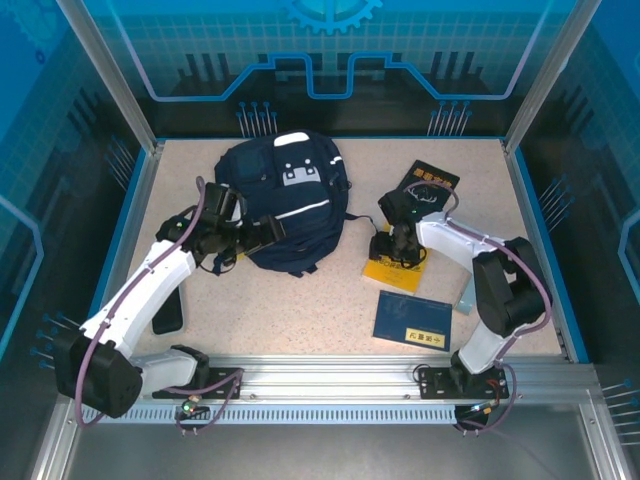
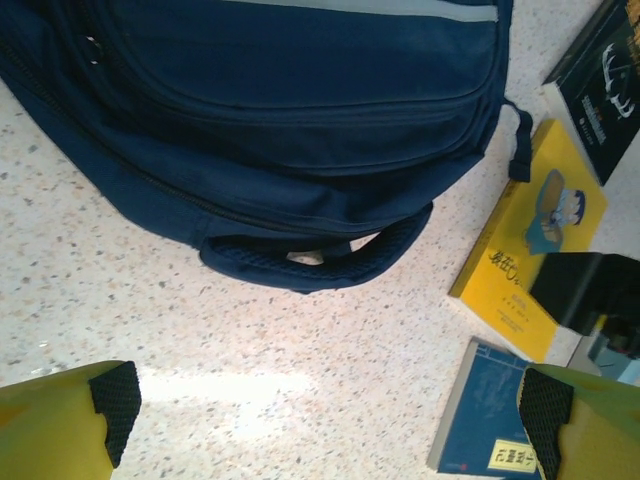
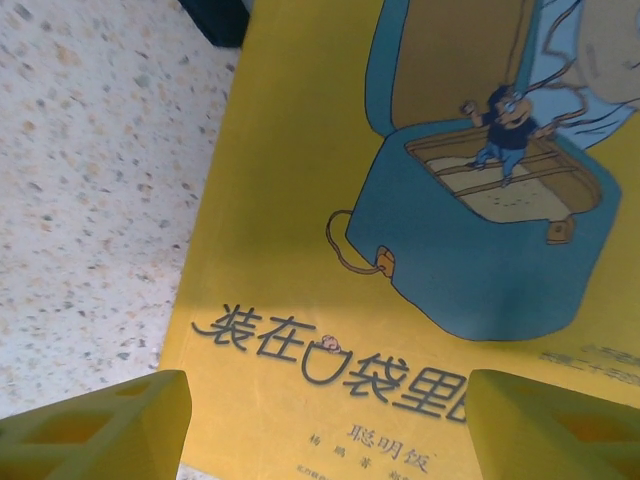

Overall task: Pack the student bag
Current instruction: Move the book to the center of the table.

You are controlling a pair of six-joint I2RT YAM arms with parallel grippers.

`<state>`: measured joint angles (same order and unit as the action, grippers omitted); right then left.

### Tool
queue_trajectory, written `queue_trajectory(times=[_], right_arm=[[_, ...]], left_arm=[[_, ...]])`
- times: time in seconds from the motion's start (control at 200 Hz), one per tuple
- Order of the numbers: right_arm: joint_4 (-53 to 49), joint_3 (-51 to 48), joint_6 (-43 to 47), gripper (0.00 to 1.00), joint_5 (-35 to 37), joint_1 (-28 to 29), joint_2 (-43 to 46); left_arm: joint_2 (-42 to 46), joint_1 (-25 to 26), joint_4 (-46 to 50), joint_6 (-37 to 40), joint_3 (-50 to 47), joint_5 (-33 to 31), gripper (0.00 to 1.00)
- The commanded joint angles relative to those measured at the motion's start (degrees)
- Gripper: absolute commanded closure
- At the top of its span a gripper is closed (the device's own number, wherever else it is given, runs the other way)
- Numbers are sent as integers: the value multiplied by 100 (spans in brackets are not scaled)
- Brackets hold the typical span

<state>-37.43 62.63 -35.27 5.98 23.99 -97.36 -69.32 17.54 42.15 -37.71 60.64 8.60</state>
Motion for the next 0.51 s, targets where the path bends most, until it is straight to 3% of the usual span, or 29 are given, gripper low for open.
queue_trajectory(times=[0.0, 0.315, 0.5], right_arm=[[-45, 144, 125, 27, -78, 137, -311], [-110, 264, 133, 27, -120, 314, -646], [-204, 395, 386, 32, -193, 717, -1028]], left_arm=[[61, 139, -278, -293, -209, 0, 1], [-191, 486, -689, -455, -447, -47, 1], [-296, 746, -897, -513, -567, -52, 1]])
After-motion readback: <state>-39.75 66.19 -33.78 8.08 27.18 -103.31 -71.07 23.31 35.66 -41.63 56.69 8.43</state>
